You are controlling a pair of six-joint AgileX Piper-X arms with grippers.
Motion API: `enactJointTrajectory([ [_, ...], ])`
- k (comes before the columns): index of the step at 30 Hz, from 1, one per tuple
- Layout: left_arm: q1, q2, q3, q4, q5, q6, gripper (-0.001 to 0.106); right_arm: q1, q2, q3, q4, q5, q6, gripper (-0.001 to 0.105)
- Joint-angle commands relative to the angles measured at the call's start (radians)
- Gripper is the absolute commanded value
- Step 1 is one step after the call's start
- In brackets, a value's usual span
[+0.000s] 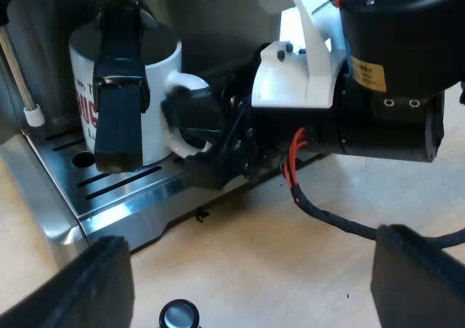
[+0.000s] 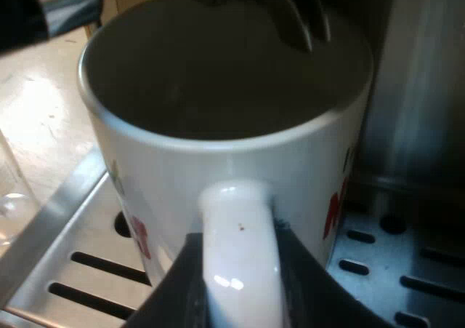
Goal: Place mug into machine
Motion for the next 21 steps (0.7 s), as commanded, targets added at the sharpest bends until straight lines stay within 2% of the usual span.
enactJointTrajectory([
  [1, -0.005, -0.001, 0.0, -0.008, 0.01, 0.003, 0.069, 0.002, 0.001, -0.012, -0.014, 0.027, -0.044, 0.0],
  [4, -0.005, -0.001, 0.0, -0.008, 0.01, 0.003, 0.069, 0.002, 0.001, -0.012, -0.016, 0.027, -0.047, 0.004],
  [7, -0.005, -0.001, 0.0, -0.008, 0.014, 0.003, 0.069, 0.002, 0.001, -0.012, -0.016, 0.027, -0.047, 0.026],
  [9, -0.005, -0.001, 0.0, -0.008, 0.014, 0.003, 0.069, 0.0, 0.001, -0.012, -0.016, 0.025, -0.047, 0.044],
  [11, -0.005, -0.001, 0.0, -0.008, 0.014, 0.003, 0.069, 0.0, 0.001, -0.012, -0.016, 0.025, -0.047, 0.052],
  [16, -0.005, -0.001, 0.0, -0.008, 0.014, 0.003, 0.069, 0.005, -0.007, -0.012, -0.004, 0.028, -0.047, 0.054],
  [21, -0.005, -0.001, 0.0, -0.008, 0.014, 0.003, 0.069, 0.037, -0.06, -0.01, 0.106, 0.062, -0.047, 0.054],
])
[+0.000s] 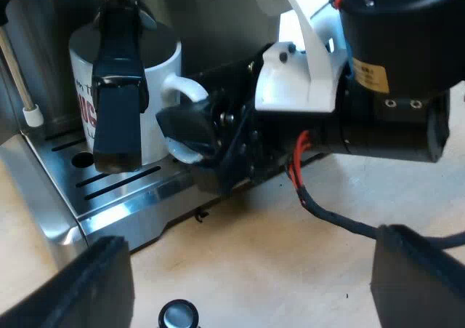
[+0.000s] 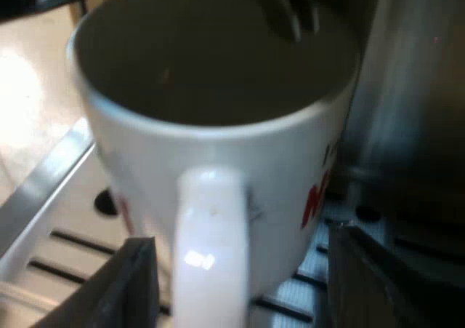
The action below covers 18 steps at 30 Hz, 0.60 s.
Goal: Place mug into machine
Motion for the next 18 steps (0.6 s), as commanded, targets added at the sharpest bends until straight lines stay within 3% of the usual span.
enactJointTrajectory([
  [1, -0.005, -0.001, 0.0, -0.008, 0.012, 0.002, 0.069, 0.018, -0.046, -0.01, 0.04, 0.033, -0.015, 0.054],
  [5, -0.005, -0.001, -0.006, -0.008, 0.014, 0.002, 0.069, 0.039, -0.112, 0.008, 0.111, 0.049, -0.007, 0.054],
  [13, -0.005, -0.004, -0.096, 0.021, 0.028, 0.002, 0.069, 0.09, -0.254, 0.08, 0.193, 0.061, 0.018, 0.054],
  [18, -0.005, -0.074, -0.125, 0.101, 0.028, 0.002, 0.069, 0.134, -0.367, 0.14, 0.193, 0.068, 0.018, 0.054],
])
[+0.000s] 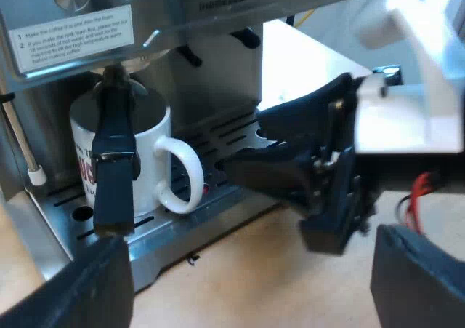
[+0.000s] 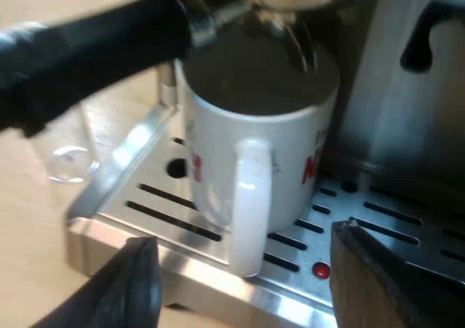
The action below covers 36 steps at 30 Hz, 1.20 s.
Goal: Place mug into machine
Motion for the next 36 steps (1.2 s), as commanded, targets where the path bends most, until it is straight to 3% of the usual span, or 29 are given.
enactJointTrajectory([
  [1, -0.005, -0.05, -0.011, 0.032, 0.009, 0.001, 0.069, 0.017, -0.053, 0.018, 0.001, 0.005, -0.001, 0.054],
  [13, -0.005, -0.315, -0.011, 0.101, 0.009, 0.001, 0.069, 0.158, -0.223, 0.052, 0.001, 0.045, -0.036, 0.052],
  [15, -0.005, -0.33, -0.011, 0.101, 0.009, -0.001, 0.069, 0.178, -0.232, 0.052, 0.001, 0.045, -0.036, 0.04],
  [16, -0.005, -0.33, -0.011, 0.101, 0.009, -0.002, 0.069, 0.179, -0.233, 0.052, 0.001, 0.045, -0.036, 0.04],
  [17, -0.005, -0.33, -0.011, 0.101, 0.009, -0.003, 0.069, 0.184, -0.233, 0.052, -0.002, 0.045, -0.036, 0.029],
  [19, -0.005, -0.33, -0.011, 0.101, 0.009, -0.002, 0.069, 0.184, -0.233, 0.052, -0.007, 0.045, -0.036, 0.016],
  [20, -0.005, -0.33, -0.011, 0.101, 0.009, -0.002, 0.069, 0.184, -0.233, 0.052, -0.014, 0.045, -0.036, 0.0],
  [30, -0.005, -0.309, -0.011, 0.101, -0.041, -0.036, 0.069, 0.15, -0.212, 0.041, -0.09, 0.045, -0.034, 0.0],
  [36, -0.005, -0.233, -0.009, 0.06, -0.041, -0.036, 0.069, 0.092, -0.143, -0.033, -0.09, 0.01, -0.064, 0.0],
])
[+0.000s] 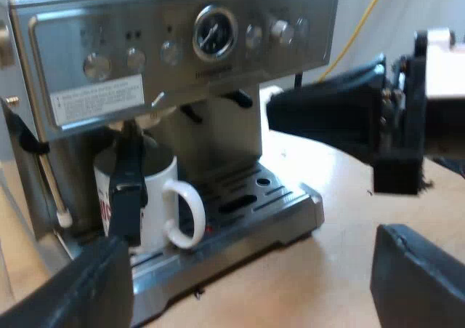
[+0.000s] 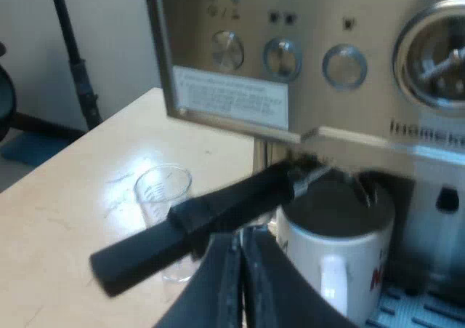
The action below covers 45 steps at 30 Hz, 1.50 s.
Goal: Place mug into machine
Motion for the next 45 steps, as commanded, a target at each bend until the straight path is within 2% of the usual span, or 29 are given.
enactJointTrajectory([
  [1, -0.005, 0.031, -0.004, -0.048, -0.014, -0.013, 0.069, -0.022, 0.023, -0.044, -0.015, -0.014, -0.028, 0.0],
  [6, -0.005, 0.103, -0.004, -0.141, -0.009, -0.013, 0.069, -0.07, 0.091, -0.111, -0.015, -0.024, -0.028, 0.0],
  [10, -0.005, 0.155, -0.004, -0.161, -0.005, -0.013, 0.069, -0.098, 0.127, -0.146, -0.015, -0.048, -0.028, 0.0],
  [14, -0.005, 0.213, -0.004, -0.215, 0.033, -0.013, 0.069, -0.121, 0.161, -0.18, -0.015, -0.051, -0.028, 0.0],
  [21, -0.005, 0.27, -0.004, -0.255, 0.035, -0.013, 0.069, -0.143, 0.208, -0.216, -0.015, -0.057, -0.028, 0.0],
  [45, -0.005, 0.275, -0.004, -0.255, 0.035, -0.013, 0.069, -0.184, 0.242, -0.253, -0.024, -0.078, -0.021, 0.0],
])
